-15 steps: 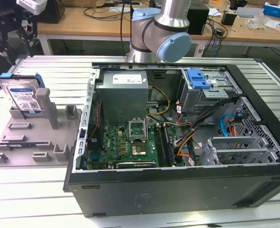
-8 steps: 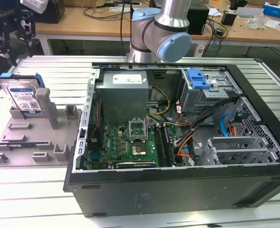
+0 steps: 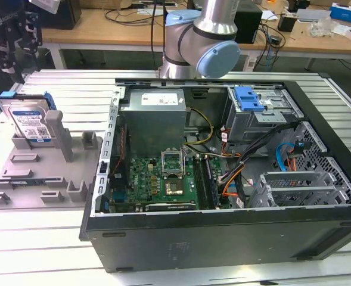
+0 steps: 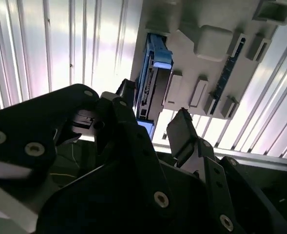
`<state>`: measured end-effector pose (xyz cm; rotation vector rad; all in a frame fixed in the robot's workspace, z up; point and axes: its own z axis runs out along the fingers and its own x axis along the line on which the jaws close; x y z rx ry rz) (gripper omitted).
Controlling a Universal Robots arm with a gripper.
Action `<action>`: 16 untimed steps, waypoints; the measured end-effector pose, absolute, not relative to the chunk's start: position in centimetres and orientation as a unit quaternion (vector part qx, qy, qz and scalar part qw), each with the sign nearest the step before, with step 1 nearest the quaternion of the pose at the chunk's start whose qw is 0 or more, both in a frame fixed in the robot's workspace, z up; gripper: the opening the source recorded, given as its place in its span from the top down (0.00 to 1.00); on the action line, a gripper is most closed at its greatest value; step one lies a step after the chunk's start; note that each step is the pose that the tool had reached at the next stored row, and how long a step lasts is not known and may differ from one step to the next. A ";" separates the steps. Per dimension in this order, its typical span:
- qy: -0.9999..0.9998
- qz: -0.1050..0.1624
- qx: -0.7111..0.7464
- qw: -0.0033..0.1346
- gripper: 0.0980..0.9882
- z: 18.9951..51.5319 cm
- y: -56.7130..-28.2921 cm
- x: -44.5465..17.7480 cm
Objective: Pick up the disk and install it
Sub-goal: 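Pick up the disk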
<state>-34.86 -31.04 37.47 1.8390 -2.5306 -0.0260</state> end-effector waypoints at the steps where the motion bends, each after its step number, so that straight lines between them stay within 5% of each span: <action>1: -0.803 -0.007 0.596 0.005 0.50 37.5 -31.0 -34.9; 16: -0.714 0.006 0.700 -0.004 0.50 37.2 -31.0 -34.9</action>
